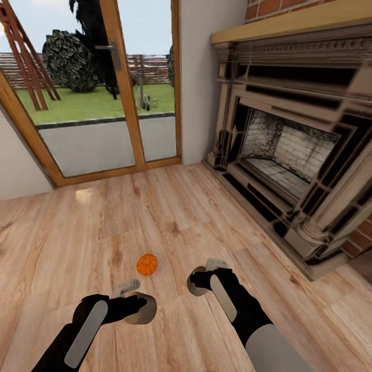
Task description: Place each of the two pumpkins and all three candles from the living room inside a cabinet in the living room (use any cabinet), then make sure every cabinet is closed, and position the cauldron so it is next to a table in the living room.
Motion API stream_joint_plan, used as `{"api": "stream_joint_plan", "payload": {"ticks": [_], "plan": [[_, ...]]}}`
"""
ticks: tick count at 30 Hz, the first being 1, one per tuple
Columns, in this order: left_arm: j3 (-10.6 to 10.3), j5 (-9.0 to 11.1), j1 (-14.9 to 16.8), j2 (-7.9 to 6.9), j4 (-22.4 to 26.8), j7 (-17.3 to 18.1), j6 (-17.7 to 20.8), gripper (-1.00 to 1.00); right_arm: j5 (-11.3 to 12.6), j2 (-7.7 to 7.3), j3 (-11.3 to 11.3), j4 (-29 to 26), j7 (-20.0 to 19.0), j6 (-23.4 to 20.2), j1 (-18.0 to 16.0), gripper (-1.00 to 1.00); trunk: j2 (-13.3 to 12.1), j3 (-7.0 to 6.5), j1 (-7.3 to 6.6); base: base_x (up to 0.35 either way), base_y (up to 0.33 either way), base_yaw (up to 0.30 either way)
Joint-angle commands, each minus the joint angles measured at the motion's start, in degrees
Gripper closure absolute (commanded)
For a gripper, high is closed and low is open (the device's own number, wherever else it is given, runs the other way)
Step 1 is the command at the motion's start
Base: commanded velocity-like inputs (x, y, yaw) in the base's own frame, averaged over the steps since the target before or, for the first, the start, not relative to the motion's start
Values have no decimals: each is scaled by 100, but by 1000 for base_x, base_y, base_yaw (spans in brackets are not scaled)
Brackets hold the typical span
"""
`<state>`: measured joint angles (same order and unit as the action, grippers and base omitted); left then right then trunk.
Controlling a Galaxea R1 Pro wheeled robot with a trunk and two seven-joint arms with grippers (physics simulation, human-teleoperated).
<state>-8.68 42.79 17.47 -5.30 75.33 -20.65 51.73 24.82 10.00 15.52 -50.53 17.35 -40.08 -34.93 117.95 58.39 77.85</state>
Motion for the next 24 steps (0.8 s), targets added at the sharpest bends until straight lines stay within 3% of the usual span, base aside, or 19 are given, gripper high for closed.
{"api": "stream_joint_plan", "payload": {"ticks": [1,24], "plan": [[-11,72,2,-6,8,-60,3,100,61,0,13,-3,58,-6,-5,100,2,4,-1,0,0,-278],[-6,72,2,-6,8,-49,-1,100,63,0,12,-1,58,-8,-5,100,2,4,-1,0,0,-278]]}}
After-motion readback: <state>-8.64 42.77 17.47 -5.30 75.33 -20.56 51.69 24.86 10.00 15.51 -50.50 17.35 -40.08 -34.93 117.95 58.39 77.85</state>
